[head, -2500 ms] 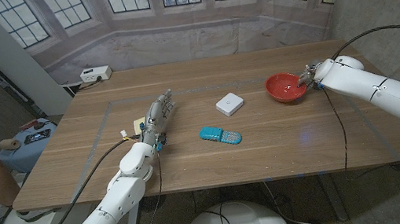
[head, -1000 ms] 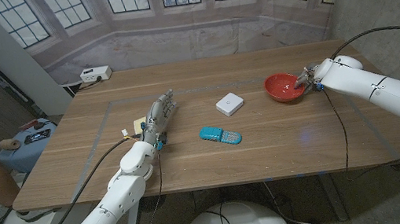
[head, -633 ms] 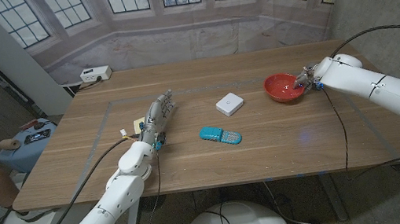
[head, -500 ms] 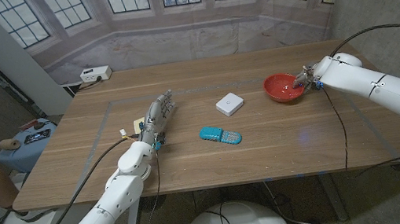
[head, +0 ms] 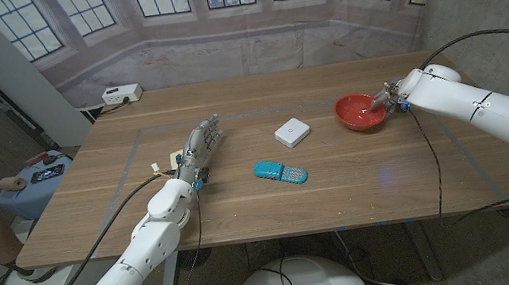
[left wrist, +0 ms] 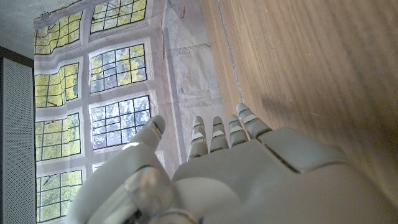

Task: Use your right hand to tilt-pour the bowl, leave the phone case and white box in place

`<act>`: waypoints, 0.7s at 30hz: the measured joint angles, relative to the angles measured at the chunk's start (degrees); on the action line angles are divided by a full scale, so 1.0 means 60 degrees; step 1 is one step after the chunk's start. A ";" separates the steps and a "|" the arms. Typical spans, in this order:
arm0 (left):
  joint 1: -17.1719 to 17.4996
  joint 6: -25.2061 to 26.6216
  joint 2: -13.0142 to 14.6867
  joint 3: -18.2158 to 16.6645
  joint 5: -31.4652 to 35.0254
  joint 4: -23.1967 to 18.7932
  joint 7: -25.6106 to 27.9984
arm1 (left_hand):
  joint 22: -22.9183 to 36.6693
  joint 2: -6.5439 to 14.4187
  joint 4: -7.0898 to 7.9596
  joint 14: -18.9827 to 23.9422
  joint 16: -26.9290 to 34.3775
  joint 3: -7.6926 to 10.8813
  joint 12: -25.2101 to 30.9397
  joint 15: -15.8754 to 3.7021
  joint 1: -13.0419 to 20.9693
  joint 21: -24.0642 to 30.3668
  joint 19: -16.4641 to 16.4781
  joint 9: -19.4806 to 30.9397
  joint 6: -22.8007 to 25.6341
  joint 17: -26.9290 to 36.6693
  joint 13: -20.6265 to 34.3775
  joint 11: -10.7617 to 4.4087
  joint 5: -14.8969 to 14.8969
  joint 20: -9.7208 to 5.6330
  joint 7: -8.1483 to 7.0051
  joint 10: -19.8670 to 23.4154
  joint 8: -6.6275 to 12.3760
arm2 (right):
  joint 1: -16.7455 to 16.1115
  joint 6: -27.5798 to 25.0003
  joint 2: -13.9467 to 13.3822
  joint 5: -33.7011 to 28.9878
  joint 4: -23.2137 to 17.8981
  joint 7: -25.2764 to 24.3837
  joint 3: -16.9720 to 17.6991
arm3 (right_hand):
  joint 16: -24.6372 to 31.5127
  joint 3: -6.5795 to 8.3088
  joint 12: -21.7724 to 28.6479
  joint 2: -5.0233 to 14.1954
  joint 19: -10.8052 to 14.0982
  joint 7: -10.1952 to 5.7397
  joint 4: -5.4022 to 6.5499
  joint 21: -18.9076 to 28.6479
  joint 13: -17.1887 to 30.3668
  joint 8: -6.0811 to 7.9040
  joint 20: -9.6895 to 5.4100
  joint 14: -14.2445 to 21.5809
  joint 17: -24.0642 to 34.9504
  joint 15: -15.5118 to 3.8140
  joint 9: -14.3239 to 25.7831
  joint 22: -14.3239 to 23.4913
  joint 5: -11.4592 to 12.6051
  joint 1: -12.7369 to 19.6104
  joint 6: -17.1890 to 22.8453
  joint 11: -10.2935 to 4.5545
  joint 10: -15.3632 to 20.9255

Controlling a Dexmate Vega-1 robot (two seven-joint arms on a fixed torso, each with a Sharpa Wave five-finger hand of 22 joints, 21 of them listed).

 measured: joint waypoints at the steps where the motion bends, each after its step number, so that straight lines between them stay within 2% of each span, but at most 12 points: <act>1: -0.0005 0.0008 0.0003 0.0000 -0.0002 -0.0007 -0.0005 | 0.0000 0.0000 0.0000 0.0000 0.0000 0.0000 0.0000 0.0000 0.0000 0.0000 0.0000 0.0000 0.0015 0.0000 0.0000 0.0000 0.0000 0.0000 -0.0015 0.0000 0.0000 | 0.0000 0.0009 -0.0003 0.0005 -0.0001 0.0005 0.0003 | 0.0000 0.0000 -0.0031 0.0000 -0.0012 0.0000 0.0000 0.0000 -0.0007 0.0000 0.0012 0.0000 -0.0001 0.0001 0.0000 0.0000 0.0000 0.0000 0.0000 0.0015 -0.0015; 4: -0.0038 0.0062 0.0019 0.0007 -0.0007 -0.0040 -0.0030 | 0.0000 0.0000 0.0000 0.0000 0.0000 0.0000 0.0000 0.0000 0.0000 0.0000 0.0000 0.0000 0.0015 0.0000 0.0000 0.0005 0.0000 0.0000 -0.0015 0.0006 0.0000 | -0.0028 0.0056 -0.0039 0.0053 -0.0032 0.0011 0.0068 | -0.0028 0.0000 -0.0069 0.0000 -0.0088 0.0039 0.0000 -0.0098 -0.0020 0.0000 0.0088 -0.0170 -0.0046 0.0057 0.0000 0.0000 0.0000 -0.0075 -0.0175 0.0031 -0.0178; 9: -0.0053 0.0162 0.0033 0.0018 -0.0012 -0.0056 -0.0049 | 0.0000 0.0000 0.0000 -0.0001 0.0000 0.0000 0.0000 0.0000 0.0000 0.0000 0.0000 0.0000 0.0015 0.0000 0.0000 0.0056 0.0000 0.0000 -0.0015 0.0054 0.0000 | -0.0125 0.0077 -0.0129 0.0092 -0.0123 0.0014 0.0190 | -0.0035 0.0000 -0.0287 -0.0038 -0.0410 0.0135 0.0000 -0.0253 -0.0100 0.0000 0.0236 -0.0672 -0.0170 0.0187 0.0001 0.0000 0.0043 -0.0213 -0.0448 0.0221 -0.0569; 11: -0.0093 0.0195 0.0063 0.0047 -0.0014 -0.0130 -0.0049 | 0.0000 0.0000 0.0000 0.0054 0.0000 0.0000 0.0000 0.0054 0.0000 0.0000 0.0000 -0.0001 0.0015 0.0000 0.0000 0.0177 0.0000 0.0000 -0.0015 0.0069 0.0000 | -0.0166 0.0144 -0.0168 0.0218 -0.0164 0.0027 0.0245 | -0.0065 0.0001 -0.0407 -0.0089 -0.0489 0.0156 0.0000 -0.0350 -0.0146 0.0000 0.0284 -0.0889 -0.0236 0.0235 -0.0038 0.0001 0.0066 -0.0262 -0.0599 0.0292 -0.0815; 14: -0.0093 0.0244 0.0063 0.0047 -0.0016 -0.0130 -0.0048 | 0.0000 0.0000 0.0000 0.0069 0.0000 0.0000 0.0000 0.0069 0.0000 0.0000 0.0052 -0.0001 0.0015 0.0000 0.0000 0.0189 0.0000 0.0052 -0.0015 0.0051 0.0000 | -0.0243 0.0144 -0.0226 0.0218 -0.0236 0.0027 0.0346 | -0.0065 0.0014 -0.0602 -0.0127 -0.0545 0.0153 -0.0068 -0.0416 -0.0218 0.0000 0.0339 -0.1135 -0.0338 0.0313 -0.0044 0.0001 0.0066 -0.0300 -0.0733 0.0508 -0.1156; 21: -0.0101 0.0345 0.0139 0.0053 -0.0005 -0.0335 0.0019 | 0.0000 0.0000 0.0000 0.0068 0.0000 0.0000 0.0000 0.0069 0.0000 0.0000 0.0052 -0.0002 0.0014 0.0000 0.0000 0.0189 0.0000 0.0052 -0.0015 0.0051 0.0000 | -0.0394 0.0332 -0.0353 0.0439 -0.0423 -0.0003 0.0547 | -0.0066 0.0055 -0.0878 -0.0125 -0.0806 0.0240 -0.0109 -0.0607 -0.0328 0.0000 0.0467 -0.1630 -0.0524 0.0427 -0.0044 0.0001 0.0103 -0.0378 -0.0924 0.0788 -0.1641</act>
